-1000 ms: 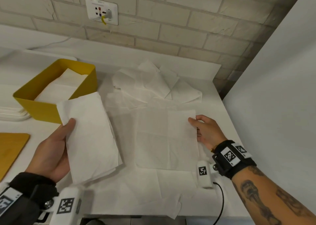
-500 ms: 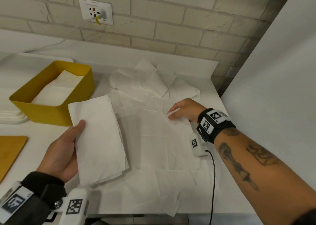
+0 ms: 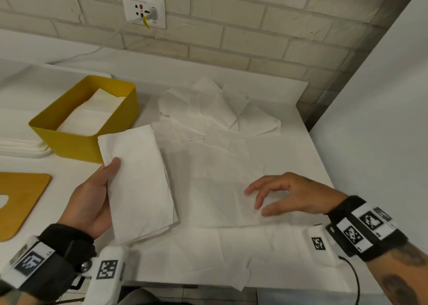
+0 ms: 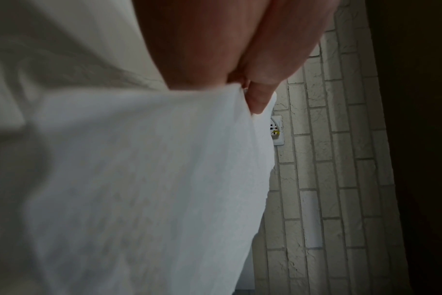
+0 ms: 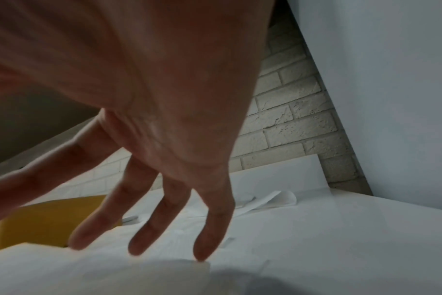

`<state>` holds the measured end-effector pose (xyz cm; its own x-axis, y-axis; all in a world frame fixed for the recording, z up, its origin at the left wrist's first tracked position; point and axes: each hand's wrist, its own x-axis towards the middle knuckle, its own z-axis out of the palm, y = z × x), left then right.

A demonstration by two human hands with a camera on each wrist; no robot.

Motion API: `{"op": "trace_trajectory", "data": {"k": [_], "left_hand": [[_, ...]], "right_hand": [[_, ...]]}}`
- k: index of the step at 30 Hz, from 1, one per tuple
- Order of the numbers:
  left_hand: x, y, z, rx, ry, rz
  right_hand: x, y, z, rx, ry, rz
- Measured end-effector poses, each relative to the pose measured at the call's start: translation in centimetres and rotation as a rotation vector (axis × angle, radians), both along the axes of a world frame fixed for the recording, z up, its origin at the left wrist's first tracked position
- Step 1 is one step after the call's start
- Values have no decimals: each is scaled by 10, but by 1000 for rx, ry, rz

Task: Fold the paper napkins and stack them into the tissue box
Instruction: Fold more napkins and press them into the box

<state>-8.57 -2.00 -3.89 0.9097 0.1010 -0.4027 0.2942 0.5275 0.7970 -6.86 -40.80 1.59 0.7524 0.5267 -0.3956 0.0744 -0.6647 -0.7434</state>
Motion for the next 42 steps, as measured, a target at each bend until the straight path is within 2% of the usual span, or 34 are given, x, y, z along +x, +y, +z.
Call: {"op": "trace_trajectory", "data": {"k": [2,4,6,10,14,17,20,22,26,28,30,32,35,38,42], "left_hand": [[1,0,-1,-8,-4,-8],[1,-1,-1,-10,-13,-9],[1,-4,1,-11,-21,-12],[0,-14,7,-41,-42,-39],[-2,-17,10,-58,-49,-32],[-3,-18,13,-73,-47,-27],[-3,-21,16,-88,-35,-31],[-1,-22,17,-96,-32,-40],[3,-29,16,-106,-7,-53],[4,-34,15,-127,5,-72],[6,-38,13,-144,10,-80],[8,-41,13,-155,12,-80],[10,-45,13,-194,-2,-92],[10,-46,12,-198,-10,-88],[10,-46,12,-180,-8,-70]], "right_hand": [[8,0,4,99,-80,-123],[21,8,6,69,-196,-254],[33,24,1,-67,-257,-202],[44,58,-23,-221,-146,-86],[50,69,-35,-304,-158,-60],[50,69,-28,-278,-144,-55],[51,68,-3,-194,-172,-123],[49,73,22,-54,-171,-191],[40,97,65,461,-147,-294],[39,115,73,743,-81,-362],[40,134,70,919,-12,-440],[40,152,54,959,41,-542],[35,169,16,828,115,-644],[27,175,-18,689,116,-686],[23,179,-38,661,104,-770]]}}
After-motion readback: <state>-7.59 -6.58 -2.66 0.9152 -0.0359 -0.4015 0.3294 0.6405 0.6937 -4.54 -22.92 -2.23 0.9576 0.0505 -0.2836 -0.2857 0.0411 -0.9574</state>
